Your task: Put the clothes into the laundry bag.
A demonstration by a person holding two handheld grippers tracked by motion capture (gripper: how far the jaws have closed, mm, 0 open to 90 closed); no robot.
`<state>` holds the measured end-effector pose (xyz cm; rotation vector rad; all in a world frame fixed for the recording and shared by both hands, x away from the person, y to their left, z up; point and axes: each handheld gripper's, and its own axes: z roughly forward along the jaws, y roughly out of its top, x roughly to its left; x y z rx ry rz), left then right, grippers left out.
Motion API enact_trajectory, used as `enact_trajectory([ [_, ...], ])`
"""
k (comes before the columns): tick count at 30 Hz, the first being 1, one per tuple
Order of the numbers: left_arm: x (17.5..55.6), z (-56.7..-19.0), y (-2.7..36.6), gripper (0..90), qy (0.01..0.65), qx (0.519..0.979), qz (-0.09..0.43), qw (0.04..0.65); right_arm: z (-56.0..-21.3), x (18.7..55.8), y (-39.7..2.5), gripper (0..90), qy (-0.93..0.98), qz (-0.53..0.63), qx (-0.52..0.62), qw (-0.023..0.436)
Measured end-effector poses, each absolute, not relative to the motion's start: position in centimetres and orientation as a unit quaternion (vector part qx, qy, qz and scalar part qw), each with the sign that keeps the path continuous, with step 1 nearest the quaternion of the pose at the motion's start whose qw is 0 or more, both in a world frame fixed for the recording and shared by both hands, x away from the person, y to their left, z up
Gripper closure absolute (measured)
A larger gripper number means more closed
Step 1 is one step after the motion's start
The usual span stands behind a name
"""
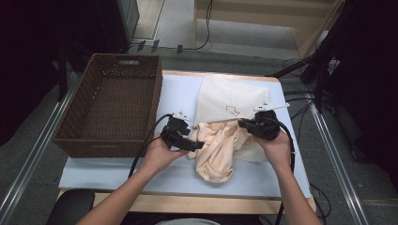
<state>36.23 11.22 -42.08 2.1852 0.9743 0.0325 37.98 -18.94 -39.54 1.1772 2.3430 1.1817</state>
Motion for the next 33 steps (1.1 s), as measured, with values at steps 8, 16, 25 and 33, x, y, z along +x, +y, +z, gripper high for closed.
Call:
enact_trajectory([
  [8,36.9,-44.1,10.0,23.7,0.386,0.857,0.007,0.342,-39.7,38.1,-18.8,87.5,0.810,0.405,0.403,0.134],
  [16,36.5,-43.4,9.4,43.2,0.378,0.854,0.020,0.357,-39.9,38.0,-18.8,87.7,0.811,0.402,0.404,0.135],
  [25,34.9,-42.1,8.5,39.7,0.356,0.862,0.030,0.358,-40.0,38.0,-18.8,87.7,0.810,0.404,0.405,0.132],
  [33,36.6,-44.0,7.2,40.3,0.361,0.868,0.013,0.342,-40.1,38.0,-18.5,87.7,0.813,0.400,0.402,0.132],
])
